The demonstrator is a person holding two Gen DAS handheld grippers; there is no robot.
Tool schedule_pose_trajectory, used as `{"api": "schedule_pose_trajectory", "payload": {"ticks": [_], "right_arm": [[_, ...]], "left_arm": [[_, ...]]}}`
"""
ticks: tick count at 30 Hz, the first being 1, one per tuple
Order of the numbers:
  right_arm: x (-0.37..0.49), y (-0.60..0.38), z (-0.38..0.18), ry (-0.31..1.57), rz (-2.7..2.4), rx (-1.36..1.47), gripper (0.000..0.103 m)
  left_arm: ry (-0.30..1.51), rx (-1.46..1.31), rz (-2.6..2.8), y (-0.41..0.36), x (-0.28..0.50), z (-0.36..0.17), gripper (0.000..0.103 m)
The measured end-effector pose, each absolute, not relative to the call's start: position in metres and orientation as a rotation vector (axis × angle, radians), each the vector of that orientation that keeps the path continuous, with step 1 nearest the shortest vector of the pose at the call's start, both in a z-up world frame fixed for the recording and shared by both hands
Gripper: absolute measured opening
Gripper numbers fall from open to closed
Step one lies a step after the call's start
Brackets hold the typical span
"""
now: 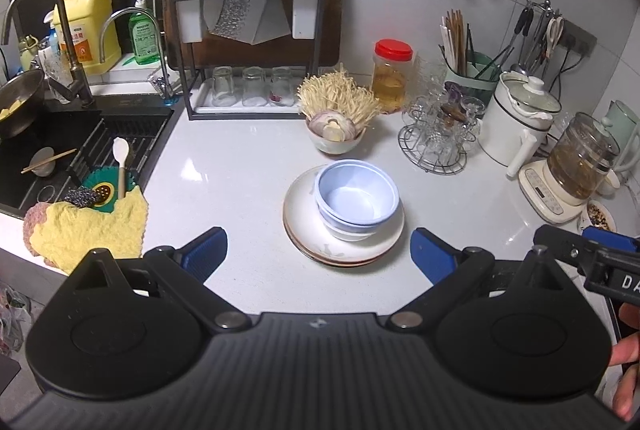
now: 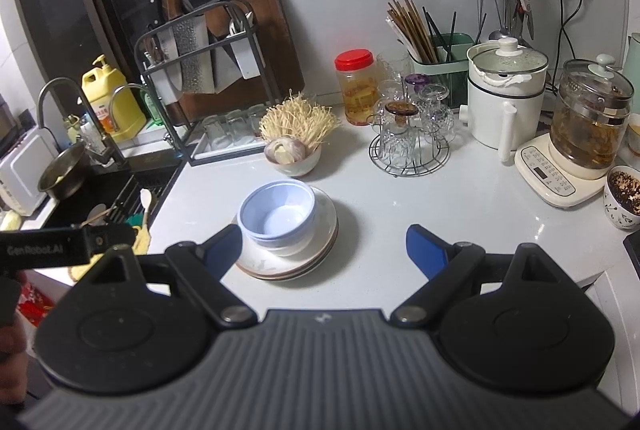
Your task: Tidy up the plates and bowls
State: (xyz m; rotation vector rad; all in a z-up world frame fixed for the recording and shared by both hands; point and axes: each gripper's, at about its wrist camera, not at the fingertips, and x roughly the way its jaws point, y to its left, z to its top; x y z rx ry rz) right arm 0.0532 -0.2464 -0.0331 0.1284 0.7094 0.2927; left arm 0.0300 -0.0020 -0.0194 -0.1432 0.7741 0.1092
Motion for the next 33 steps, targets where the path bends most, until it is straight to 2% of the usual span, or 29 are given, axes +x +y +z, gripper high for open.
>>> {"api": "schedule_pose_trajectory", "payload": {"ticks": [33], "right_arm": [[0.047,-0.249,-0.036,0.706,0.259,0.133,0.090]], "left_arm": [[0.787,-0.190,0.104,0.000,0.028,-0.029,0.100]]}}
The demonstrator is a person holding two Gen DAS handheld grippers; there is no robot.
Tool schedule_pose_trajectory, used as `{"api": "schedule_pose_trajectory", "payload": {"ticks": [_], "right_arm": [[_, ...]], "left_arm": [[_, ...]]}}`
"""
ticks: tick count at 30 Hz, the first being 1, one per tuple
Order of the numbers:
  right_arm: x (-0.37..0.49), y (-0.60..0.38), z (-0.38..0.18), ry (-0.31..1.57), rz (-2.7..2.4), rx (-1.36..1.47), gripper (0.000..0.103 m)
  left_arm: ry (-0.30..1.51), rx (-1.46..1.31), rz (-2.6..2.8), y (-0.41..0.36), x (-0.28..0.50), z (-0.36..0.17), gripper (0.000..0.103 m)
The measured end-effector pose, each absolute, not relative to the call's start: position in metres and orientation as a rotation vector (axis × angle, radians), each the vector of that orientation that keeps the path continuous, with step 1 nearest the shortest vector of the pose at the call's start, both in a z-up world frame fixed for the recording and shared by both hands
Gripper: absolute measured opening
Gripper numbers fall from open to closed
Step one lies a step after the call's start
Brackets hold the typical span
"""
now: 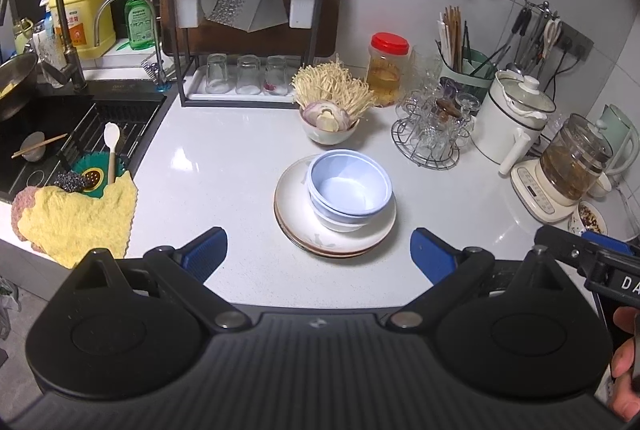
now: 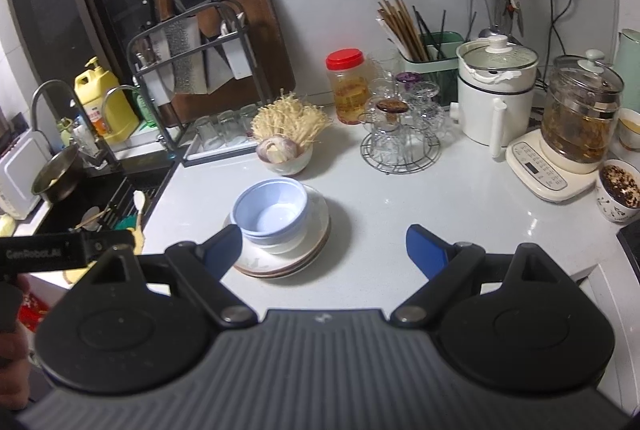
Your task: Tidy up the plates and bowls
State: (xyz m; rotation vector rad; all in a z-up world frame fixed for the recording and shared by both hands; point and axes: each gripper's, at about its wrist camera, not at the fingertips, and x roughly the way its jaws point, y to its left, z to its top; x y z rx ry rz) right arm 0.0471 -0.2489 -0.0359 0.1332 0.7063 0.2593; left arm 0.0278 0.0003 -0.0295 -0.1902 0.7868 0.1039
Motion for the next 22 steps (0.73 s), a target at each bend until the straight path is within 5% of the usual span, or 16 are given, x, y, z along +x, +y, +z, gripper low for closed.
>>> {"api": "schedule_pose_trajectory", "payload": {"ticks": [22], "right_arm": [[0.0444,-0.2446,-0.0402,0.724,0.259,0.118,0.090]], "left_arm": [[0.815,-0.199,0.110,0.0033,0.0302,-0.0388,0.100]]}}
